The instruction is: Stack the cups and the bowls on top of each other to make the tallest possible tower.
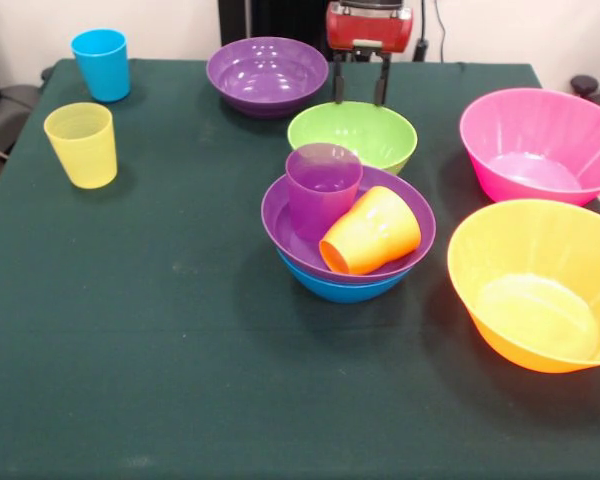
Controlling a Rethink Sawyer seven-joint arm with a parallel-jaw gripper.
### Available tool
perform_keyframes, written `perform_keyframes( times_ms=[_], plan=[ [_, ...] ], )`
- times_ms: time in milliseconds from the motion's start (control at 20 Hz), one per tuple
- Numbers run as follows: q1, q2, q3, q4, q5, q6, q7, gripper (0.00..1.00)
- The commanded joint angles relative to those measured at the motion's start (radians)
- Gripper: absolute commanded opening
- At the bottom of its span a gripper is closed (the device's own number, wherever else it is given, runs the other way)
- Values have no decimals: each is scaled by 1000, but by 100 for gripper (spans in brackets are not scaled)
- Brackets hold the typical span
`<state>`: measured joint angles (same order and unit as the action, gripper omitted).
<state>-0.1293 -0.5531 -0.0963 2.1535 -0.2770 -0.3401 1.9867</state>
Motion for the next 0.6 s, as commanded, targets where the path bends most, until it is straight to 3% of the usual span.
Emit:
perform_keyframes(
  times_ms=[50,600],
  plan=[
    [8,6,114,-39,35,138,125,100],
    [19,-5,57,101,-34,23,152,100]
  ],
)
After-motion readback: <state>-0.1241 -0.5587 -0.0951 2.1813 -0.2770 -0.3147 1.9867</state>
